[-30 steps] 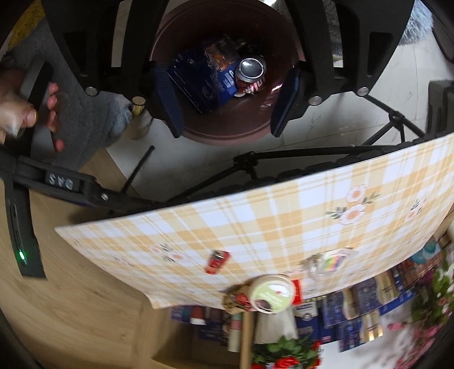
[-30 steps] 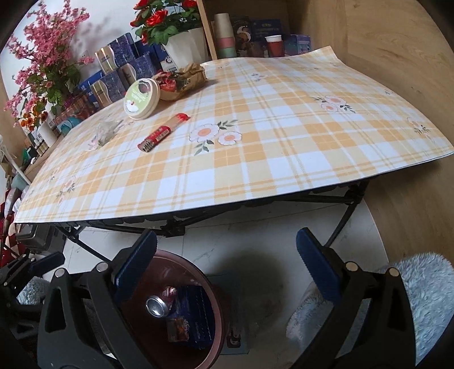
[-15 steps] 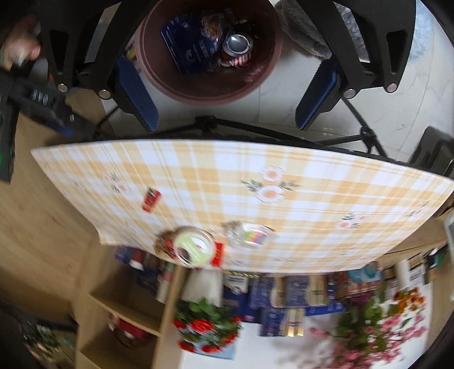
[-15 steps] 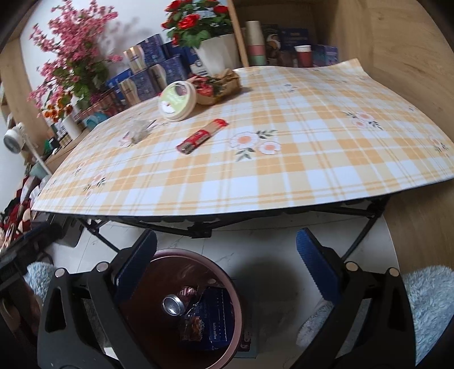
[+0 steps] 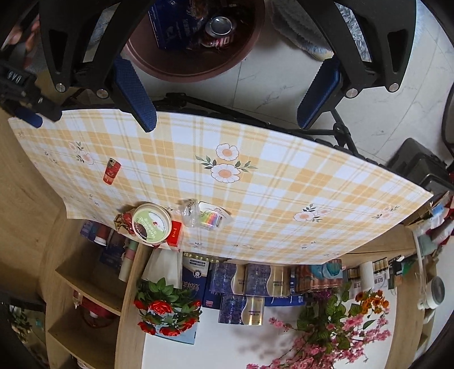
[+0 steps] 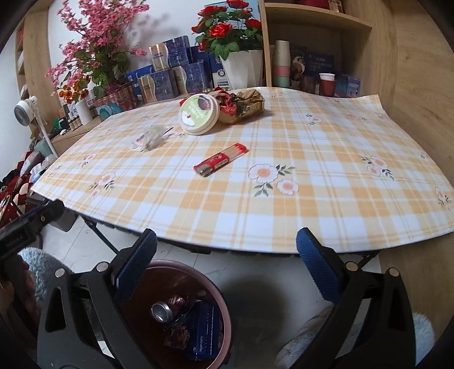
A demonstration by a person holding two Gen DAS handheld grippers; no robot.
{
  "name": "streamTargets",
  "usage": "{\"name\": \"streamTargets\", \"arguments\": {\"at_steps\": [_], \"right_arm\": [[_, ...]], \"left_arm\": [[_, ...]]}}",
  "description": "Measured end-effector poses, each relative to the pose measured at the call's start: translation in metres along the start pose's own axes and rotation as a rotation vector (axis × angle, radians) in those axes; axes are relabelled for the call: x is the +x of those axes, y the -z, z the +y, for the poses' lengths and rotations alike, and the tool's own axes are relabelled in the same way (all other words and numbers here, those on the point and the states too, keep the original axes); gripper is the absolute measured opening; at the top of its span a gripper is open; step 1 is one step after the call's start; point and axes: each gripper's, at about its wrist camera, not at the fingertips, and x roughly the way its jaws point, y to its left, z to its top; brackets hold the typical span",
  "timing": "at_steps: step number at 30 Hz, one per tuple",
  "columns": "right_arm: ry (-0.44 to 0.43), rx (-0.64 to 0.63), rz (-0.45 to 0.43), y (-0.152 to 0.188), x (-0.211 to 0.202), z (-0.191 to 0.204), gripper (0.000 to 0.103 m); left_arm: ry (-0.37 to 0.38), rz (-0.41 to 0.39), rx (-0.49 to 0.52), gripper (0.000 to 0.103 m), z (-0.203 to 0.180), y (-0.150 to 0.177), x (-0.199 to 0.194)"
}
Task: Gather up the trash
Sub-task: 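Reach the right tool to the red-and-white tube and grasp it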
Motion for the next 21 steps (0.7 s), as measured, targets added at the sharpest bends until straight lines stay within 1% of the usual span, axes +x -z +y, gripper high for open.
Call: {"name": "streamTargets", "arguments": {"at_steps": [2,5,6,9,11,12,14,16,17,21], "right_arm": [[-0.014,0.021,0.016,-0.006,0.006,-0.004,0.097],[-0.035,0.037,0.041,-0.017,0.019,-0.005,0.096],[-0.040,0.036,0.045,-0.020,0.024,-0.003,0.090],[-0.073,0.046,0.080,-0.035,0.045,0.002,0.083],[-0.096,0.063,0.104,-0.045,0.062,0.006,0.082],[-0.098,0.065,0.114,-0.048,0.068,0.008,0.080],[-0.085,0.067,0.137,-0.057,0.085,0.013,0.077],[-0.071,0.069,0.170,-0.066,0.102,0.017,0.067],[-0.065,0.069,0.181,-0.069,0.108,0.019,0.064],[-0.014,0.027,0.176,-0.080,0.123,0.029,0.057]], "left_arm": [[-0.002,-0.004,0.004,0.097,-0.002,-0.001,0.005],[0.000,-0.037,0.007,0.097,-0.005,-0.004,0.010],[-0.003,-0.047,0.006,0.097,-0.005,-0.005,0.013],[0.001,-0.048,-0.015,0.097,-0.004,-0.009,0.021],[0.045,-0.044,-0.057,0.097,0.000,-0.012,0.024],[0.060,-0.049,-0.075,0.097,0.003,-0.014,0.025],[0.060,-0.056,-0.088,0.097,0.005,-0.017,0.027],[0.066,-0.046,-0.107,0.097,0.007,-0.018,0.031],[0.071,-0.036,-0.114,0.097,0.007,-0.019,0.033],[0.076,-0.029,-0.117,0.097,0.008,-0.020,0.035]]}}
